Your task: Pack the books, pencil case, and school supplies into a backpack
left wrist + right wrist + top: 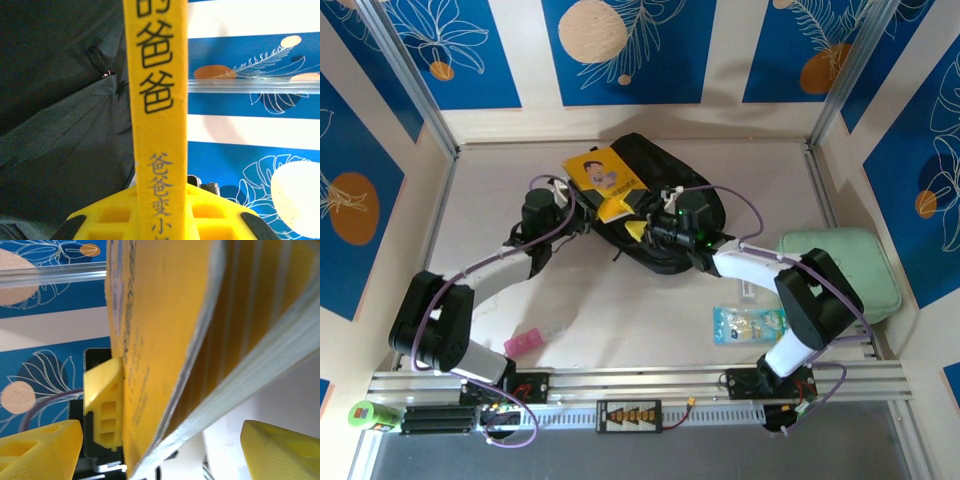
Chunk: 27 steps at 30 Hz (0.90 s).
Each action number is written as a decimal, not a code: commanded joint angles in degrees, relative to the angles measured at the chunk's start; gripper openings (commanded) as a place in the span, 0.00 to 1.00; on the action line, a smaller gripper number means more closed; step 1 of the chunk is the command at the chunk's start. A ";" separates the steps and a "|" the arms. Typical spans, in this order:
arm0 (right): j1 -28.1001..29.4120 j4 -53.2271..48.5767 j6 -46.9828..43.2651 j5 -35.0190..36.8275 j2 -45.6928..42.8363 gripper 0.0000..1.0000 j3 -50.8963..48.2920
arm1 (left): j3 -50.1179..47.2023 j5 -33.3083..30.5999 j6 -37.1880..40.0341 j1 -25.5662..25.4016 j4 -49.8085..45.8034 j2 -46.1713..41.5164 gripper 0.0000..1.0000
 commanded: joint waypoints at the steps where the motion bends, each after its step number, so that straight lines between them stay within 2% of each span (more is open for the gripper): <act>1: 0.66 6.66 3.46 2.64 1.12 0.75 -0.74 | -0.94 -1.62 -3.00 -0.81 7.83 -1.61 0.00; 7: 0.83 8.48 7.19 2.57 3.77 0.60 -0.14 | -1.86 -2.54 -3.90 -1.18 8.73 -2.24 0.00; 11: 0.88 11.58 9.31 3.58 6.09 0.58 0.19 | -2.24 -2.79 -3.95 -1.44 8.94 -2.64 0.00; 14: 0.57 10.92 9.54 2.70 7.43 0.51 1.79 | -2.81 -2.76 -4.23 -1.45 8.63 -2.69 0.00; 20: 0.28 10.31 7.74 1.03 9.02 0.30 3.65 | -4.14 -2.78 -3.21 -1.46 9.39 -2.76 0.00; 24: -0.39 7.18 5.48 -0.19 7.44 0.16 3.05 | -3.65 -2.20 0.85 -1.45 5.16 -3.72 0.00; 26: -0.64 4.75 3.35 -0.12 5.95 0.11 2.50 | -3.19 -1.35 3.36 -1.45 2.32 -4.21 0.09; 27: -0.81 3.43 2.03 -0.02 5.05 0.09 2.18 | -3.02 -1.14 4.56 -1.54 0.91 -4.61 0.17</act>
